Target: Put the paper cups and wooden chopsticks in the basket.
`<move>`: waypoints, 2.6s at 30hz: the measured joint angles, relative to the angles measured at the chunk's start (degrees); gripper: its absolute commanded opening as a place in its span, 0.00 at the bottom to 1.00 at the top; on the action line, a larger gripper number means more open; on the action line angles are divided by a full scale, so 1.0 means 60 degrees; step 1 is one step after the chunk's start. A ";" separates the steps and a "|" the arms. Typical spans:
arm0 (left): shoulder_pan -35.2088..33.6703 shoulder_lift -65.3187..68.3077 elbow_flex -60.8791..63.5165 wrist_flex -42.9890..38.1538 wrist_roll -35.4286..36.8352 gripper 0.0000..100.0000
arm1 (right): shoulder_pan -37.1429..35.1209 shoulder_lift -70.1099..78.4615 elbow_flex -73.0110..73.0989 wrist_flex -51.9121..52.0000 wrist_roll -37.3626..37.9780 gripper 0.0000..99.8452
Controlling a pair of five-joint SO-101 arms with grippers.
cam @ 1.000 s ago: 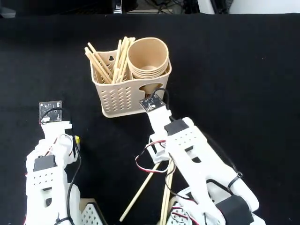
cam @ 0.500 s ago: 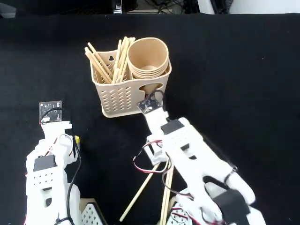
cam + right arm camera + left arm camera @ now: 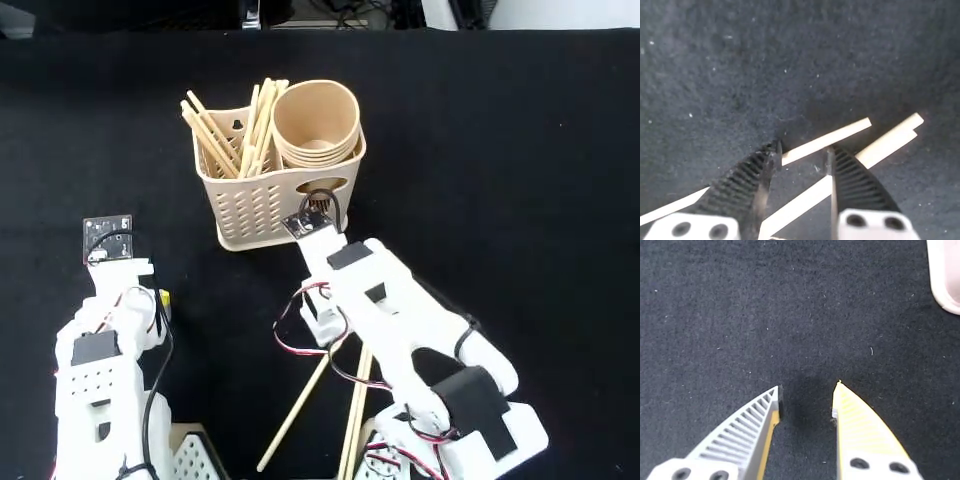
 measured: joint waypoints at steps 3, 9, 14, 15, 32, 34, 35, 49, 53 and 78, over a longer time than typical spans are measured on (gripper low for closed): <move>0.0000 0.0000 0.0000 0.0000 0.0000 0.19 | 0.0000 0.0029 -0.0015 -0.0015 0.0000 0.16; 0.0000 0.0000 0.0000 0.0000 0.0000 0.19 | -0.0044 0.0044 -0.0015 -0.0029 -0.0029 0.27; 0.0000 0.0000 0.0000 0.0000 0.0000 0.19 | -0.0073 0.0044 -0.0029 -0.0220 -0.0498 0.28; 0.0000 0.0000 0.0000 0.0000 0.0000 0.19 | -0.0088 0.0044 -0.0029 -0.0293 -0.0527 0.27; 0.0000 0.0000 0.0000 0.0000 0.0000 0.19 | -0.0571 0.0029 -0.0029 -0.0835 -0.0586 0.08; 0.0000 0.0000 0.0000 0.0000 0.0000 0.19 | -0.0571 0.0029 -0.0029 -0.0835 -0.0586 0.08; 0.0000 0.0000 0.0000 0.0000 0.0000 0.19 | -0.0571 0.0029 -0.0029 -0.0835 -0.0586 0.08; 0.0000 0.0000 0.0000 0.0000 0.0000 0.19 | -0.0601 0.0044 -0.0147 -0.0908 -0.0586 0.01; 0.0000 0.0000 0.0000 0.0000 0.0000 0.19 | -0.0615 0.0044 -0.0147 -0.0996 -0.0586 0.01; 0.0000 0.0000 0.0000 0.0000 0.0000 0.19 | 0.0205 -0.7516 -0.1333 0.2330 0.0542 0.01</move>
